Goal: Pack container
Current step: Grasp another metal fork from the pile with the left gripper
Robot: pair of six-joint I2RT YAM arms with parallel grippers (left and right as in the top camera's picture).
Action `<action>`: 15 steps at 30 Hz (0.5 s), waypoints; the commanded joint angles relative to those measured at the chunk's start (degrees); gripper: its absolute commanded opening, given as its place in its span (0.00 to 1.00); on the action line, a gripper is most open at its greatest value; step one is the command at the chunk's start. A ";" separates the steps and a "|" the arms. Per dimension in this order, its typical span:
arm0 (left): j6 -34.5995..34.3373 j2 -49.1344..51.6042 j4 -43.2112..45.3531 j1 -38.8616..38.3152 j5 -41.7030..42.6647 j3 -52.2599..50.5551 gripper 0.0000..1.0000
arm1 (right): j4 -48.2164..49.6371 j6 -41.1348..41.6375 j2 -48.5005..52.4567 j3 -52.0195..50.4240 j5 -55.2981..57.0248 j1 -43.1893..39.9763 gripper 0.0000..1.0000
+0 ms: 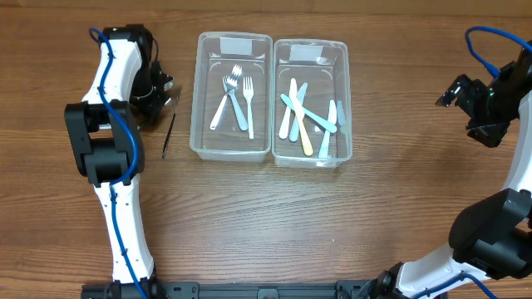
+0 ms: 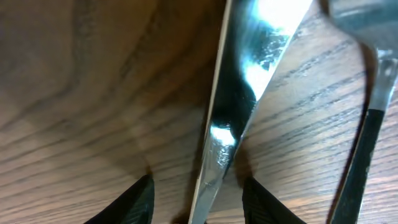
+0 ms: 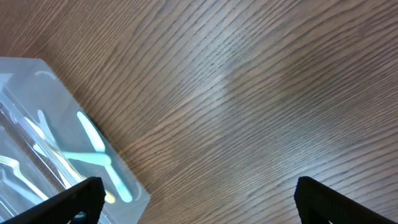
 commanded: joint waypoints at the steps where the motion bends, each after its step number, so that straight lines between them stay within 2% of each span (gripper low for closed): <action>1: 1.11 0.74 1.62 0.26 0.85 -3.50 0.40 | 0.13 0.26 -0.50 0.96 -0.28 0.22 1.00; 3: 1.09 0.74 2.25 0.26 0.85 -4.81 0.29 | 0.13 0.26 -0.50 0.96 -0.31 0.22 1.00; 6: 1.03 0.74 2.67 0.26 0.85 -6.36 0.04 | 0.15 0.26 -0.50 0.96 -0.31 0.22 1.00; 15: -4.44 0.31 0.22 0.26 -3.89 -4.83 0.04 | 0.15 0.26 -0.50 0.96 -0.31 0.22 1.00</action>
